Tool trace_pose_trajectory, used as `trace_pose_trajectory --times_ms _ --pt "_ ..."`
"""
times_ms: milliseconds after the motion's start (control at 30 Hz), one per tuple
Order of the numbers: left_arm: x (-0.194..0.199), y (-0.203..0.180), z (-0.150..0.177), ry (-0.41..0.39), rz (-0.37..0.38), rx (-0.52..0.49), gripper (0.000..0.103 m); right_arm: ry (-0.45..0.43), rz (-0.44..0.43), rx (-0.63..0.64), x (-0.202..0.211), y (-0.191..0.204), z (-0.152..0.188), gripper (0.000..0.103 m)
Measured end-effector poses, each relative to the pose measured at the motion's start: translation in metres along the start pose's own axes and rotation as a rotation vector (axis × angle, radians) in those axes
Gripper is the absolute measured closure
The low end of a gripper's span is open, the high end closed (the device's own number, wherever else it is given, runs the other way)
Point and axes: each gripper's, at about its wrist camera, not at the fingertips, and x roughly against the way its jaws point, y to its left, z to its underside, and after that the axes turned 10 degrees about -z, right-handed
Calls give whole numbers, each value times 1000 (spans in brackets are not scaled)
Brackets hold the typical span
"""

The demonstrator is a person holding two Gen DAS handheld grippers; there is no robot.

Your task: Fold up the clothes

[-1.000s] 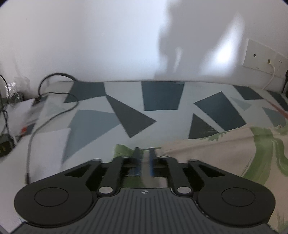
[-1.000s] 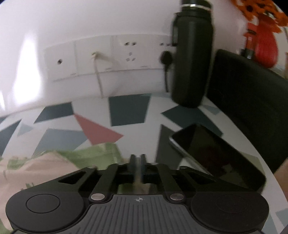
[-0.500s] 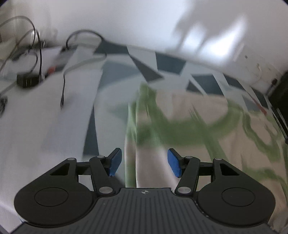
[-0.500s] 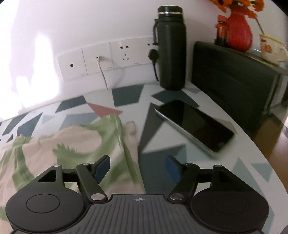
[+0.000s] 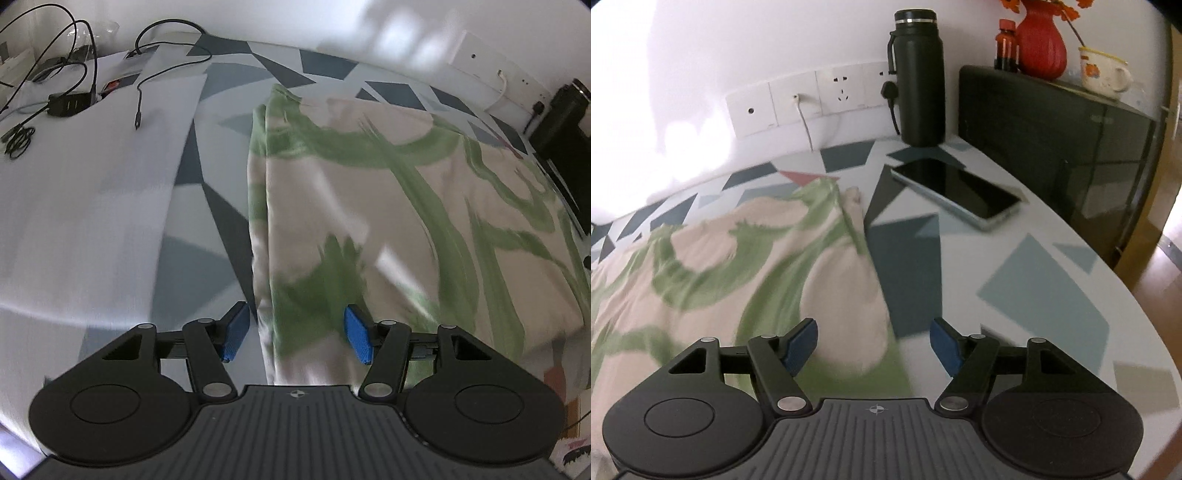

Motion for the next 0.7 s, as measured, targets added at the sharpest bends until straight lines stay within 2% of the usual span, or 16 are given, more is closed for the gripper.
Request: trace_pose_trajectory --times_ms 267,433,500,533,567,633,667,700 --pt "11 2 23 1 46 68 37 34 -25 -63 20 -2 25 39" --pt "11 2 27 -31 43 94 37 35 -47 -100 23 -1 37 48" --pt "12 3 29 -43 38 106 54 38 -58 -119 24 -1 41 56" --pt "12 4 30 -45 34 111 75 38 -64 -130 24 -1 42 58" --pt "11 6 31 -46 30 116 87 36 -69 -140 24 0 44 62" --pt "10 11 33 -52 46 130 91 35 -86 -147 23 1 46 75" --pt "11 13 34 -58 47 135 92 36 -93 -143 23 2 46 87" --pt "12 14 35 -66 44 129 93 35 -95 -129 23 3 46 91"
